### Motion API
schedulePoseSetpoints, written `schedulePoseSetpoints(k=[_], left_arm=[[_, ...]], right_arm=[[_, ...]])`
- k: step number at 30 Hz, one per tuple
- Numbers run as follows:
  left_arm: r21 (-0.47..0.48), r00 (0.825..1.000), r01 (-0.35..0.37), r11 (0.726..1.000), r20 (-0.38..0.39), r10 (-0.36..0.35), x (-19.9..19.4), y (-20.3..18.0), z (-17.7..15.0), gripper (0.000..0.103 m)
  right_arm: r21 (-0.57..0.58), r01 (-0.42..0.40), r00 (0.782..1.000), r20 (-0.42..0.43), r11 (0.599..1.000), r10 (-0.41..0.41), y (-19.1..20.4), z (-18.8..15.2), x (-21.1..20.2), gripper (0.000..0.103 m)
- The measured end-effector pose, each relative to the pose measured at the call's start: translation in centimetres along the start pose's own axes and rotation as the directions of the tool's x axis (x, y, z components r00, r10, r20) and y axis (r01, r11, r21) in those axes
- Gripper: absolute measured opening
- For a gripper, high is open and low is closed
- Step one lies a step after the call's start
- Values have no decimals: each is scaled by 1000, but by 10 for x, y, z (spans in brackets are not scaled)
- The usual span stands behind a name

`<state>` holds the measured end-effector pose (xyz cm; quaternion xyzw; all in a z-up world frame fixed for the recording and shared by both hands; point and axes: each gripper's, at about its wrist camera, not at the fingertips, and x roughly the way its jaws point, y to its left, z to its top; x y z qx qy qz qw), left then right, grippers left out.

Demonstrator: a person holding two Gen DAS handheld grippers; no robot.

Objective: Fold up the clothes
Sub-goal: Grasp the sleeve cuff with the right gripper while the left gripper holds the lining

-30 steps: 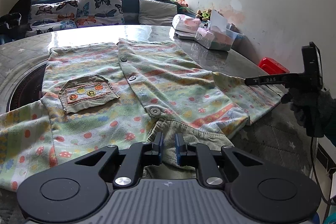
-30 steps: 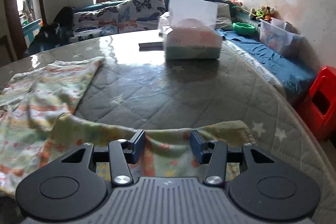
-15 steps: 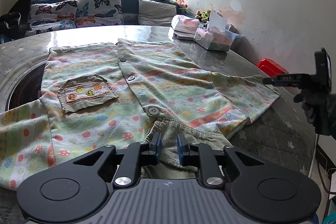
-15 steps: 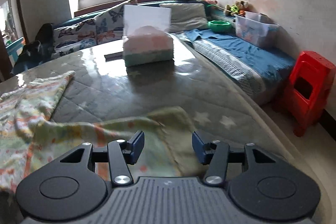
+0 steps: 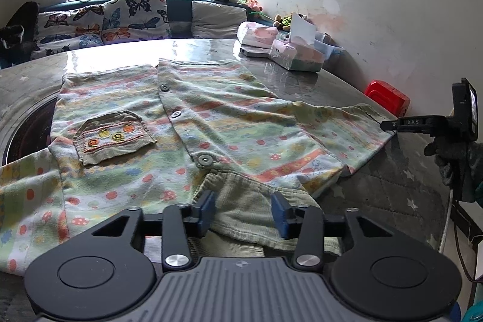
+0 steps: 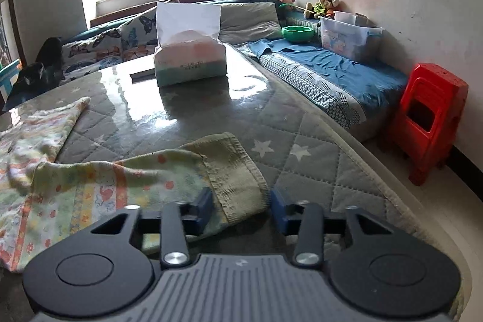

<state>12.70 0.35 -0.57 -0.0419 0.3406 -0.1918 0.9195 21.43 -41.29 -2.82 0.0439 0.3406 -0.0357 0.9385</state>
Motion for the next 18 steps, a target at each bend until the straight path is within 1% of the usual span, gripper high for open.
schedulePoseSetpoints(k=[2, 5, 7, 11, 13, 18], left_arm=[[2, 1000, -2, 1000, -1, 2, 0, -2, 0, 51], [-1, 1000, -8, 1000, -4, 8, -1, -4, 1, 55], [-2, 1000, -15, 1000, -4, 15, -2, -5, 2, 57], [-3, 999, -39, 999, 10, 39, -8, -4, 2, 60], [-8, 998, -59, 998, 21, 59, -12, -2, 2, 67], [-35, 995, -97, 995, 30, 98, -19, 7, 1, 69]], right_arm=[[26, -8, 1000, 3, 1000, 8, -1, 0, -1, 25], [75, -29, 1000, 10, 997, 28, -3, 1, -4, 15], [92, -46, 999, 22, 995, 44, -3, 2, -7, 12], [107, -94, 994, 63, 990, 88, 1, 9, -20, 9], [114, -132, 988, 91, 985, 122, 5, 16, -30, 9], [65, -216, 967, 153, 974, 204, 31, 39, -56, 8]])
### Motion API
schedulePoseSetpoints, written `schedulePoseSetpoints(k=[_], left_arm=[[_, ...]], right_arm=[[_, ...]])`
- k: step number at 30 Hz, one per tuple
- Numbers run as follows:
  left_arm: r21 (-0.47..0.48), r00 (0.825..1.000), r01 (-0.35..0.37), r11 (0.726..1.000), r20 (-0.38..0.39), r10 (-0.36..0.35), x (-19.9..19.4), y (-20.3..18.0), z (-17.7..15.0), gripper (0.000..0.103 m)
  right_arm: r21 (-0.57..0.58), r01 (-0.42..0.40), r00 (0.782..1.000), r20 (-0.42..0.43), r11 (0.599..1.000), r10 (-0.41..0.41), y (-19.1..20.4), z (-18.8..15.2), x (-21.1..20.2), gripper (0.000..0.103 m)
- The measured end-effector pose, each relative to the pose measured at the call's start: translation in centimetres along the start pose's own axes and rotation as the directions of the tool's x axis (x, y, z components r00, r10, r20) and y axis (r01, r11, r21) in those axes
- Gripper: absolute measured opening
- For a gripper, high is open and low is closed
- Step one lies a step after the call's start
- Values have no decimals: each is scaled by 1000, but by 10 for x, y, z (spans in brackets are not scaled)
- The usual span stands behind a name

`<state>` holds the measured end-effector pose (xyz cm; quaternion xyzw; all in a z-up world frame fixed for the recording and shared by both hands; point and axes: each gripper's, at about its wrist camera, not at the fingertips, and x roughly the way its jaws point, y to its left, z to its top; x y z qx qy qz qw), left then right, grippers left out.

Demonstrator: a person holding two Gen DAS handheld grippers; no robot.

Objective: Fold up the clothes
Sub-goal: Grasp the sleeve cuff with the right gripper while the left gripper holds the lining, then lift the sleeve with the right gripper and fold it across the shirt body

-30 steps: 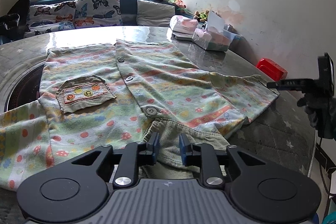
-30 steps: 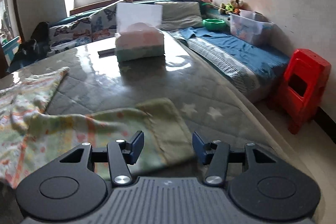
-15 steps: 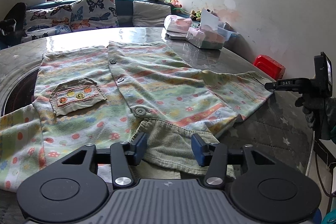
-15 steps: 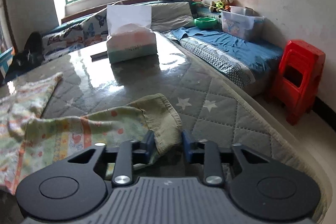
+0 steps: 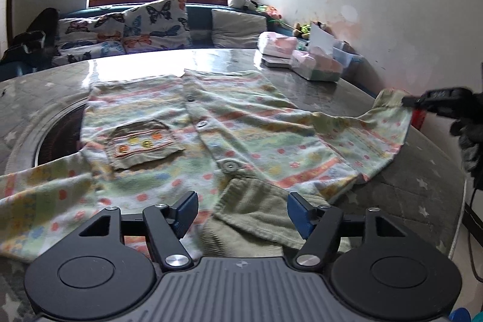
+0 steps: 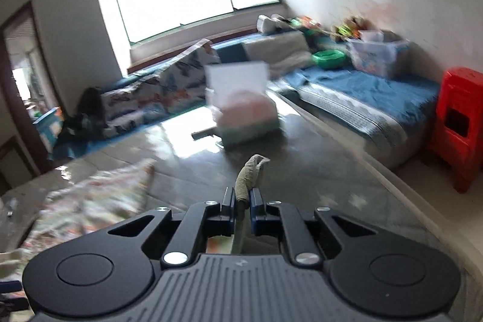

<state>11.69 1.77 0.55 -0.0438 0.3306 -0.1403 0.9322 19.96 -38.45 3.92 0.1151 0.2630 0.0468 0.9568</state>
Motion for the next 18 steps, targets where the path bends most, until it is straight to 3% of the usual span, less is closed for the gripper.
schedulePoseSetpoints(k=[9, 18], left_arm=[[-38, 998, -39, 999, 37, 41, -19, 15, -8, 72], [-102, 994, -60, 993, 83, 69, -40, 36, -18, 77]], right_arm=[[-137, -213, 974, 42, 967, 221, 93, 39, -15, 8], [-282, -406, 910, -36, 869, 414, 208, 37, -6, 8]])
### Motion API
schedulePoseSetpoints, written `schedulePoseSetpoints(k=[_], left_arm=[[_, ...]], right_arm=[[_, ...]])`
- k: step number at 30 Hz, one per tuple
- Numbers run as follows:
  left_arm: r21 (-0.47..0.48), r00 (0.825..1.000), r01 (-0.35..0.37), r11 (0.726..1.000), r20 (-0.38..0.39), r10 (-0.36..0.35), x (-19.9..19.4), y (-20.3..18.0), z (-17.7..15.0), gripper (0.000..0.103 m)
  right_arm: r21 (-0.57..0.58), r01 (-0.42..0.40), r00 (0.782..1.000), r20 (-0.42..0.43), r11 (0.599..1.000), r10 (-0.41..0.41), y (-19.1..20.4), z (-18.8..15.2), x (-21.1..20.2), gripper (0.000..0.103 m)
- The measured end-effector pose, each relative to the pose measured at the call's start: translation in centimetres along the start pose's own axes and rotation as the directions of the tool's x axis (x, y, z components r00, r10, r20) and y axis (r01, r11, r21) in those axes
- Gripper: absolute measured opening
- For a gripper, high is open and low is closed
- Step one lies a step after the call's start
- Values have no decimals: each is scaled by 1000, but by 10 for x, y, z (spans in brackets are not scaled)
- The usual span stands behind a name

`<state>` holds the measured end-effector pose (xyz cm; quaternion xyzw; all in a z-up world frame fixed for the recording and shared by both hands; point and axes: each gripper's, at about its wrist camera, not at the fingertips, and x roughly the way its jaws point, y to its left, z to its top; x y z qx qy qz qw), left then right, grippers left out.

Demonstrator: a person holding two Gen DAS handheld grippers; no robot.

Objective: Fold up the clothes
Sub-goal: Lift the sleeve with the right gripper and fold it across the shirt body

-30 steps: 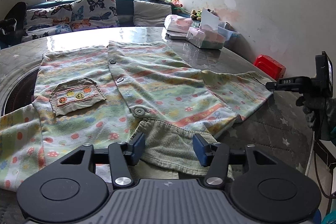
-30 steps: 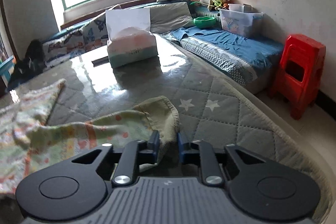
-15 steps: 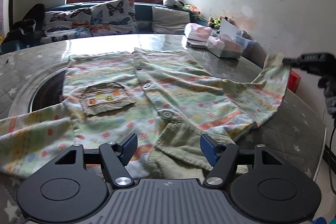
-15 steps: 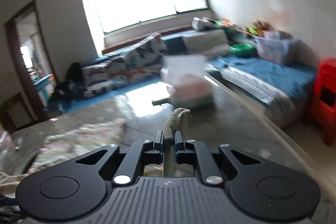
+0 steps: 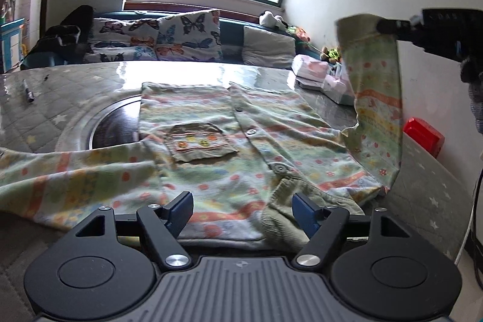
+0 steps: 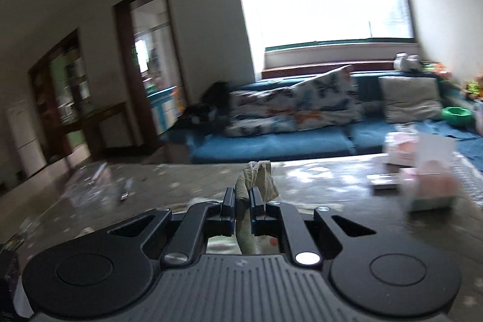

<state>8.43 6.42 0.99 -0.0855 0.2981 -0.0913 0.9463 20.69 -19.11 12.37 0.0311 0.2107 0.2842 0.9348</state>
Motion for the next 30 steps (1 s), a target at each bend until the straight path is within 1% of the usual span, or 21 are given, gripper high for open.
schedulePoseSetpoints(k=[5, 10, 11, 12, 13, 16, 18, 19, 22, 23, 25, 27, 30], left_arm=[[-26, 1000, -12, 1000, 21, 13, -10, 11, -2, 81], [-47, 999, -29, 998, 34, 31, -17, 19, -4, 92], [-50, 999, -31, 998, 36, 33, -18, 19, -4, 92], [-51, 999, -33, 998, 37, 35, -18, 20, -4, 94], [-52, 999, -35, 998, 37, 37, -18, 20, -4, 96], [-53, 999, -40, 998, 34, 42, -18, 19, -4, 100], [-54, 998, -43, 998, 33, 45, -18, 18, -3, 101], [-54, 998, -45, 998, 32, 47, -18, 18, -2, 102], [-52, 998, -50, 997, 30, 52, -16, 15, 1, 103], [-53, 998, -53, 997, 27, 54, -15, 14, 2, 103], [-53, 998, -59, 997, 23, 60, -12, 13, 4, 103], [-50, 998, -67, 996, 17, 68, -9, 11, 7, 103], [-37, 997, -75, 997, 11, 75, -2, 6, 12, 103]], right_arm=[[-80, -78, 995, -67, 994, 73, 53, -11, 31, 8], [-119, -136, 981, -152, 984, 117, 85, -27, 57, 9], [-122, -151, 977, -167, 981, 130, 89, -29, 59, 12], [-125, -166, 973, -182, 978, 142, 93, -32, 61, 13], [-123, -172, 971, -188, 977, 148, 95, -33, 62, 18], [-119, -193, 965, -201, 974, 167, 100, -38, 61, 22], [-125, -186, 967, -199, 975, 159, 95, -39, 57, 30], [-127, -183, 967, -201, 975, 155, 92, -38, 55, 36], [-143, -156, 970, -210, 977, 124, 77, -37, 51, 46], [-151, -147, 970, -216, 978, 112, 72, -38, 49, 54], [-173, -116, 968, -238, 978, 73, 57, -45, 43, 65], [-193, -89, 964, -262, 977, 36, 45, -53, 37, 65], [-180, -69, 951, -309, 981, 10, 26, -69, 33, 66]])
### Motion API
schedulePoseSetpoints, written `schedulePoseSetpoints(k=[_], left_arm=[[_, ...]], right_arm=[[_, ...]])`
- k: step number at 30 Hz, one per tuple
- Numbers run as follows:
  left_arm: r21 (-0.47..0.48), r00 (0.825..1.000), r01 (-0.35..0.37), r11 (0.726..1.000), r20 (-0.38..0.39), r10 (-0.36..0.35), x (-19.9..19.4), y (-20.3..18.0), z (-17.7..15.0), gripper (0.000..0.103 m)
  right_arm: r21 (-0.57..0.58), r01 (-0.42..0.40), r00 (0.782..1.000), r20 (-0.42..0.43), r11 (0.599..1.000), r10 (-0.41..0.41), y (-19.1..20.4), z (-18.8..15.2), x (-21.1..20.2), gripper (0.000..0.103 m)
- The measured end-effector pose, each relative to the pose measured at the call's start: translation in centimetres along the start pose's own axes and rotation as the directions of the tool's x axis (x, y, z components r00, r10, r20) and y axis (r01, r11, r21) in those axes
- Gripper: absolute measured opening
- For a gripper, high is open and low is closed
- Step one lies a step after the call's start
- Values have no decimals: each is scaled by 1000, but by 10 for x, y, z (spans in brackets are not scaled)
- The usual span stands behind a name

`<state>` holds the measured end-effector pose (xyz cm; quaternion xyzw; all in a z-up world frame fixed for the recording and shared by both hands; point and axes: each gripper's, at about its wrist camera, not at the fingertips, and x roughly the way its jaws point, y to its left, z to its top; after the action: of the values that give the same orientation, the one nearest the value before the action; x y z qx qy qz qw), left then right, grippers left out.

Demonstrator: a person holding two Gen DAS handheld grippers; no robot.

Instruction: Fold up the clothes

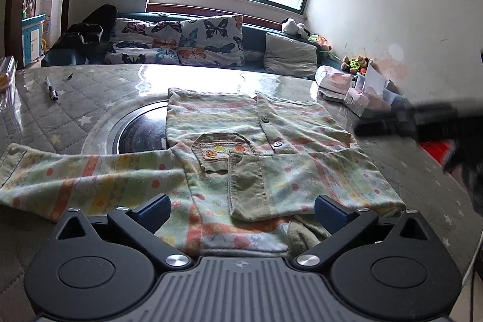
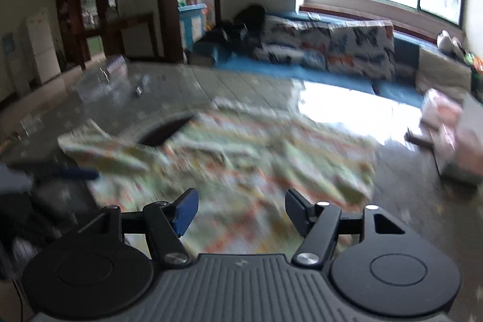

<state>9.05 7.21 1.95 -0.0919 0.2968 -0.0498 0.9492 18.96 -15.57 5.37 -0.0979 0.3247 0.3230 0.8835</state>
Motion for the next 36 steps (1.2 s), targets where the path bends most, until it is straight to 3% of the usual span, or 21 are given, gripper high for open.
schedulePoseSetpoints(k=[12, 19, 25, 36], left_arm=[[44, 999, -11, 999, -39, 12, 27, -22, 15, 103], [45, 994, -80, 996, -66, 83, 47, -19, 21, 103], [58, 985, -153, 986, -73, 157, 62, -17, 27, 103], [116, 964, -225, 967, -116, 239, 84, -9, 14, 103]], right_arm=[[117, 10, 992, -130, 993, 6, -44, -69, 16, 76], [113, 18, 996, -86, 993, -8, -57, -52, 13, 78], [159, 19, 999, -48, 987, -11, -74, -30, 39, 81], [126, 29, 995, -97, 992, -16, -76, -28, 70, 82]])
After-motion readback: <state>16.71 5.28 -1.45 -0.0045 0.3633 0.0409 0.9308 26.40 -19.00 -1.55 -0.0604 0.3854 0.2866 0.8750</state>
